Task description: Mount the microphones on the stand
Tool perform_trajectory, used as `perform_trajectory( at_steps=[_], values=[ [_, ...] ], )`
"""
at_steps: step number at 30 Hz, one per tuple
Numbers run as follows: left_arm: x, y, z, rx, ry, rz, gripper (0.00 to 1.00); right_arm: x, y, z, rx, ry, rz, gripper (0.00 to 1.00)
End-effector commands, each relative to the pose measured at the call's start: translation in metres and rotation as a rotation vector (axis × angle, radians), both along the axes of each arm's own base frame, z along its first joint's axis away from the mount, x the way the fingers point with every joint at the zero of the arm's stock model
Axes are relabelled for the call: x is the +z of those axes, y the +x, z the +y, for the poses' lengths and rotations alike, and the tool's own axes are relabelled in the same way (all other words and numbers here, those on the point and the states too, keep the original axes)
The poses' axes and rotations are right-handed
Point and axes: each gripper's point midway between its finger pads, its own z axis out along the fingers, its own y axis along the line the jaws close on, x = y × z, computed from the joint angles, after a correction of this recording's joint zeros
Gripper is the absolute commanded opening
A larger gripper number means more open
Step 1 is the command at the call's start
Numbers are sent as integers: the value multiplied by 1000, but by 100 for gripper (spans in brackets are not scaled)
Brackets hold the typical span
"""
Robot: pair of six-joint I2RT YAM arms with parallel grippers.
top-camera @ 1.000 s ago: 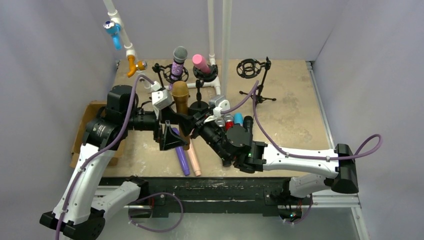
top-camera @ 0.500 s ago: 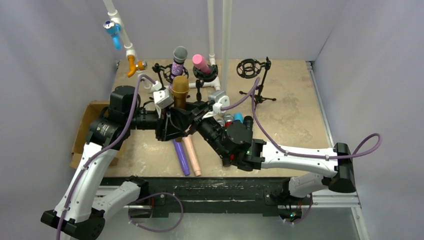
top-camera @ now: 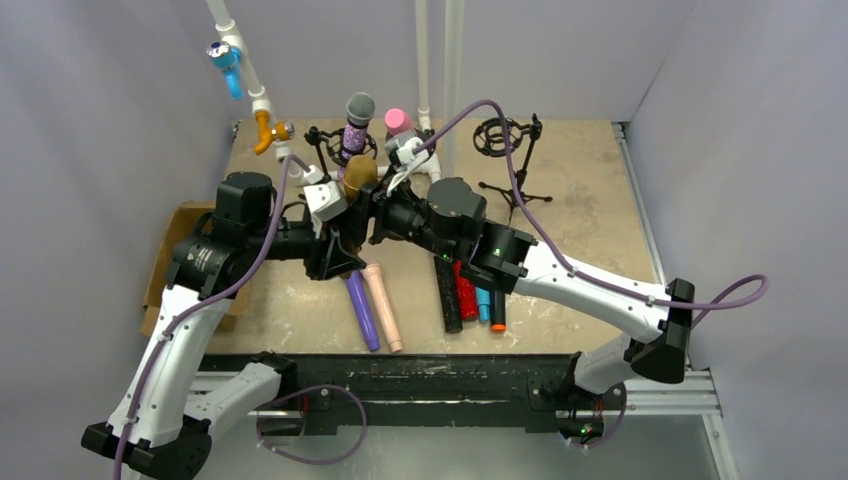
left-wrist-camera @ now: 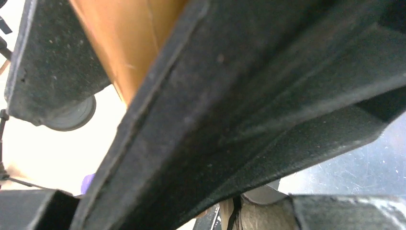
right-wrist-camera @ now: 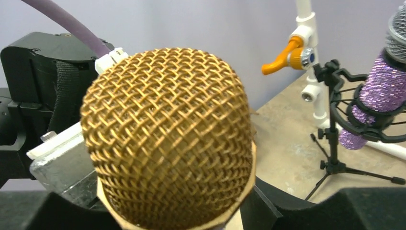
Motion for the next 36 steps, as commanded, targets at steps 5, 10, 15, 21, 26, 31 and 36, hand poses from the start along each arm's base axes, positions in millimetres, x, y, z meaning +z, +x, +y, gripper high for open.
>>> perform_trajectory(
  at_steps=[5,10,15,21,26,31,36],
  values=[
    [28,-11,-1,-71,-25,-121,15,6,-5,4,57,-50,19,30],
    [23,7,11,53,40,-128,100,38,31,-42,-121,-82,-74,13],
    [18,18,17,117,70,-113,100,62,73,-107,-364,-175,-183,8],
    [20,33,27,210,57,-77,100,80,110,-196,-631,-217,-235,6],
    [20,42,32,238,55,-24,100,106,137,-258,-827,-201,-267,5],
    [9,47,39,264,92,-11,100,124,176,-280,-927,-234,-299,5],
    [-1,50,46,289,138,-9,100,122,222,-282,-955,-271,-318,6]
  ],
)
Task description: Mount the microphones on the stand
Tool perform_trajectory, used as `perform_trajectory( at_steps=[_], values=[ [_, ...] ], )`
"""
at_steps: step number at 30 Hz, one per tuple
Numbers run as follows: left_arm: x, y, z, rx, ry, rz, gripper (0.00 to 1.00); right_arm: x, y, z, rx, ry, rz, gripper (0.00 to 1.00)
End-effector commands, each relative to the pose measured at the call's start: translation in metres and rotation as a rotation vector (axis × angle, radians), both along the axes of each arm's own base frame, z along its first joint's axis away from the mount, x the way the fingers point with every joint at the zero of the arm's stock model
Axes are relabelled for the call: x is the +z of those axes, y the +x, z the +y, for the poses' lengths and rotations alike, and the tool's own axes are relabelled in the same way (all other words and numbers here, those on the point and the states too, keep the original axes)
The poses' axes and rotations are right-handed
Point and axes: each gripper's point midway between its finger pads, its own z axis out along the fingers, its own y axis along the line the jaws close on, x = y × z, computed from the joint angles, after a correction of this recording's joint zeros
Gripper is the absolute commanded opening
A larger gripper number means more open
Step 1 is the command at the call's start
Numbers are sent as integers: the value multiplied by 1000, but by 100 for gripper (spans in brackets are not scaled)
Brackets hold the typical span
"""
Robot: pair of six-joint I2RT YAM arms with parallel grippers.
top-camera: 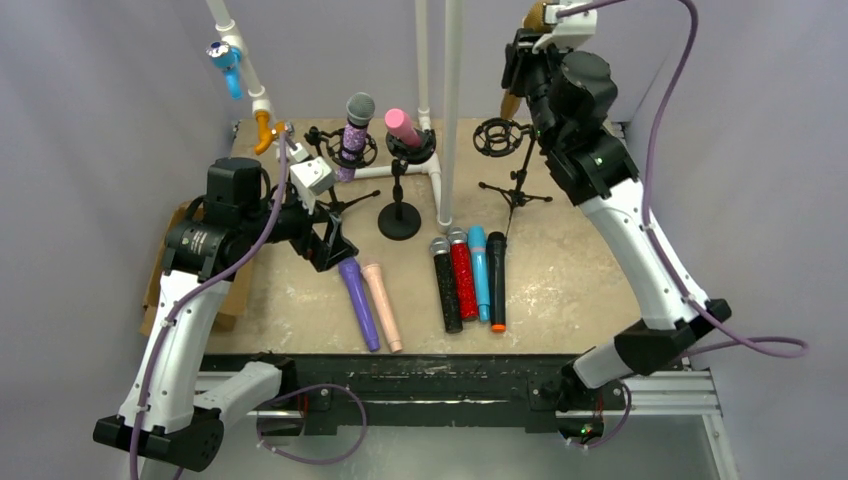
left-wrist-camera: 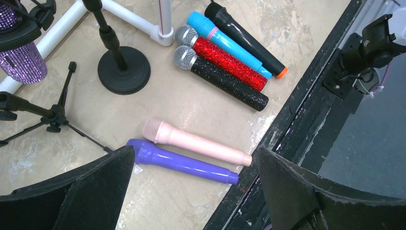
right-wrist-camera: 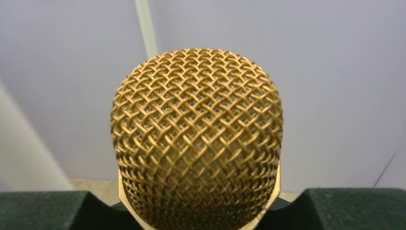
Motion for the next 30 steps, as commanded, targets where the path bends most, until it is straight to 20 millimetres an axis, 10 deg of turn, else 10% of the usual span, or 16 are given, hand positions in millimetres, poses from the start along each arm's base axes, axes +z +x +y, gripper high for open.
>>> perform_trajectory(
  at_steps=[1,30],
  values=[
    [-2,4,10,32,47,-22,100,2,36,1,-22,-61,-25,6],
    [-23,18,26,97,129,8,100,-86,79,21,-9,-183,137,5]
  ],
)
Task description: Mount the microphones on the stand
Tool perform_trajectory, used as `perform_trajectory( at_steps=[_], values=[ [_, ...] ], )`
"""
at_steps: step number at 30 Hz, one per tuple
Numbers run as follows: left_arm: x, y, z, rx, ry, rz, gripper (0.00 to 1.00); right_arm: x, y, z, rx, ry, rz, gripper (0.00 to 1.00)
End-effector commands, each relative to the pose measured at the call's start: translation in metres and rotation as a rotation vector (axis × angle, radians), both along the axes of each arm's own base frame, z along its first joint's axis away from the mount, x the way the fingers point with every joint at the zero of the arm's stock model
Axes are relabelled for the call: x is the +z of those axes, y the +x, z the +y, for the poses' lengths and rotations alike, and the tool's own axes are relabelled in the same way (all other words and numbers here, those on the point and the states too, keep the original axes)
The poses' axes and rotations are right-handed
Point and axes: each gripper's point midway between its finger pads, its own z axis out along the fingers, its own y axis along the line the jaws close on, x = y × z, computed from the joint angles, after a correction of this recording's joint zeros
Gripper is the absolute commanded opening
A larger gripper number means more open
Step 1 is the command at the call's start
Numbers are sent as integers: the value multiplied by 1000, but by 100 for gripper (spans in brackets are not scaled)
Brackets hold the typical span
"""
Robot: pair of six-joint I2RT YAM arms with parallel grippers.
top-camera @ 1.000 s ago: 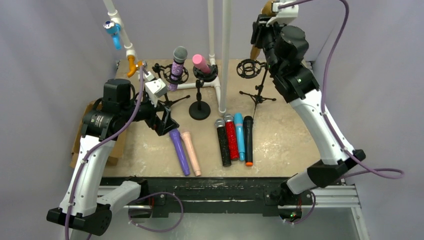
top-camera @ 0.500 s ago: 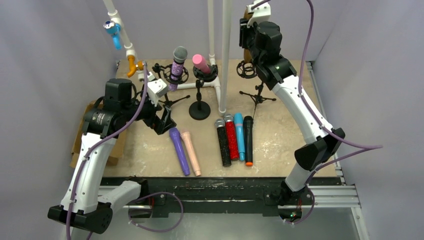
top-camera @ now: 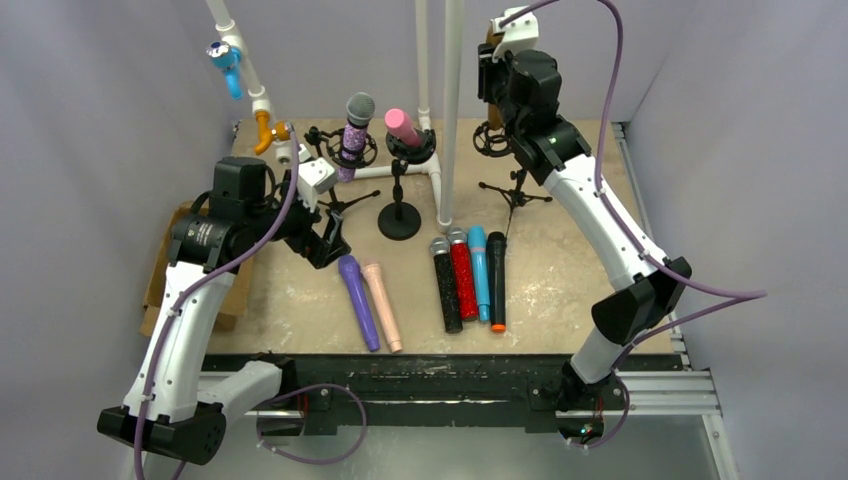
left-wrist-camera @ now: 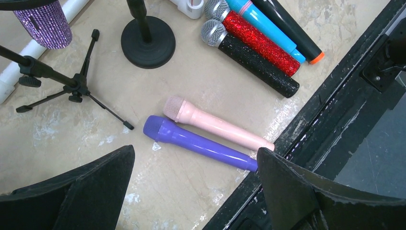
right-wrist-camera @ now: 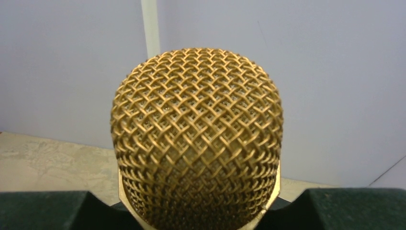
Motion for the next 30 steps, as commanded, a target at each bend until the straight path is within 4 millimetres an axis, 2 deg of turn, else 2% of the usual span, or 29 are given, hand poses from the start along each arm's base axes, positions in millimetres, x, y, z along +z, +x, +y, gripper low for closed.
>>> perform_trajectory(
  at_steps=[1,5,18,30],
  values=[
    [0,3,3,6,11,-22,100,-2,-5,-3,6,-9,4,5],
    [-1,5,4,10,14,-23,100,-3,-8,-3,11,-13,10,5],
    [-6,8,5,16,18,-12,100,13,-31,-13,25,9,-34,6],
    [-6,6,6,20,20,-11,100,-20,-15,-8,5,-31,56,7]
  ],
)
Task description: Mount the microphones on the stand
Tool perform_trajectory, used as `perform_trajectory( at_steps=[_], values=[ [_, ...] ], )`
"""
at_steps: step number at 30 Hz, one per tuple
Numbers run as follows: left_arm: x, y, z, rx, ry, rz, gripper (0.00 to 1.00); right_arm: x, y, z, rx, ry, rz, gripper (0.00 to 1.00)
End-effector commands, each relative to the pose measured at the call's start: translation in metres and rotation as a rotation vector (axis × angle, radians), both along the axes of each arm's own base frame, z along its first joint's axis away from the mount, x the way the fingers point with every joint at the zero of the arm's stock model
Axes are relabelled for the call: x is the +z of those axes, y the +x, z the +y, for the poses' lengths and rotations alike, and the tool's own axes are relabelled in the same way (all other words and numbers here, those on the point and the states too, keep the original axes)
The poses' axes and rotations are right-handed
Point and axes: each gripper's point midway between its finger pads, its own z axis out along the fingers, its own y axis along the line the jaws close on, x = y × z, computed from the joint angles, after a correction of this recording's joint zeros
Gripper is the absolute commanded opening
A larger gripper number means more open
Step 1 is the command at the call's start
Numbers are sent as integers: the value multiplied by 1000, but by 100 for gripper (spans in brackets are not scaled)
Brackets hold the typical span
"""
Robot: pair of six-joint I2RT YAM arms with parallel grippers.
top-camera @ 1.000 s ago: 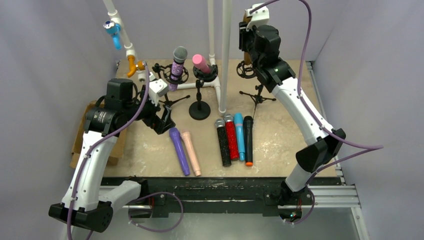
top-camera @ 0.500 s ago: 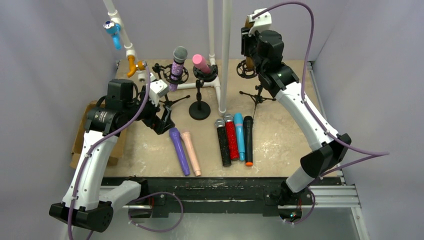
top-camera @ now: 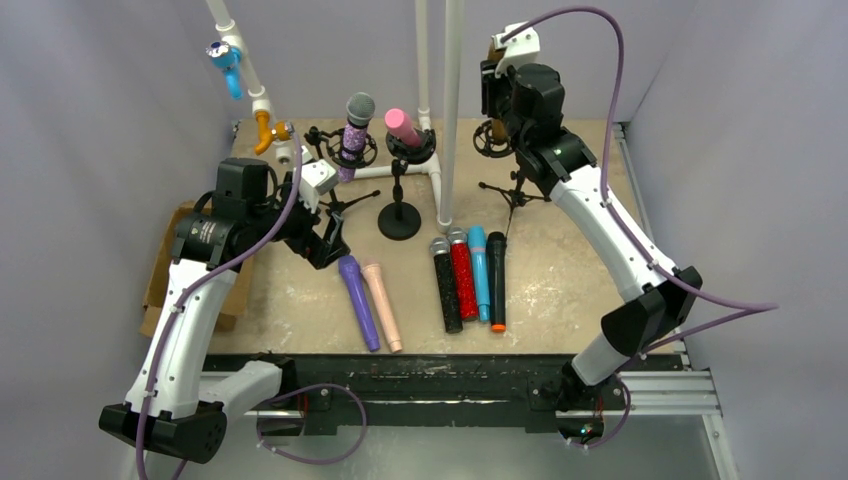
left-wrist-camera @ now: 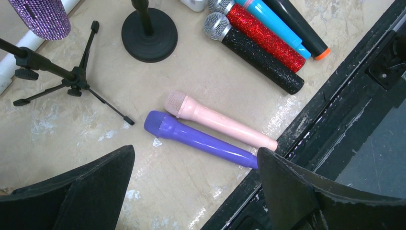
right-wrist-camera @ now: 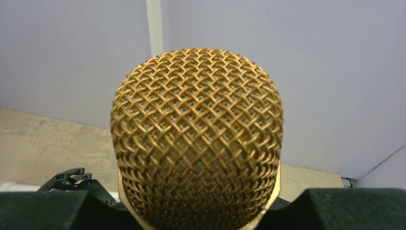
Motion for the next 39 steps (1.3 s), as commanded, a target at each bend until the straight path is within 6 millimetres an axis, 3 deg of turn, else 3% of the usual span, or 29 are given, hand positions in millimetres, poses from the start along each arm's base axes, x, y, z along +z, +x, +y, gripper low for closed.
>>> perform_trajectory(
  at_steps=[1,15,18,24,34,38,39],
  values=[
    [4,5,4,11,5,-35,100,-3,3,-2,-17,-12,24,8],
    [0,7,8,28,21,-31,100,-32,12,-1,-38,-30,77,17],
    [-1,8,9,36,25,-33,100,-39,10,0,-35,-25,85,26],
    [0,11,13,54,28,-41,100,-44,3,3,-9,5,97,60],
    [-1,13,17,70,37,-41,100,-37,-17,-5,1,41,78,68],
    [-3,16,19,84,36,-40,100,-40,-31,-14,-17,68,84,82],
    [-3,17,19,88,34,-37,100,-41,-34,-18,-30,75,91,91]
  ],
)
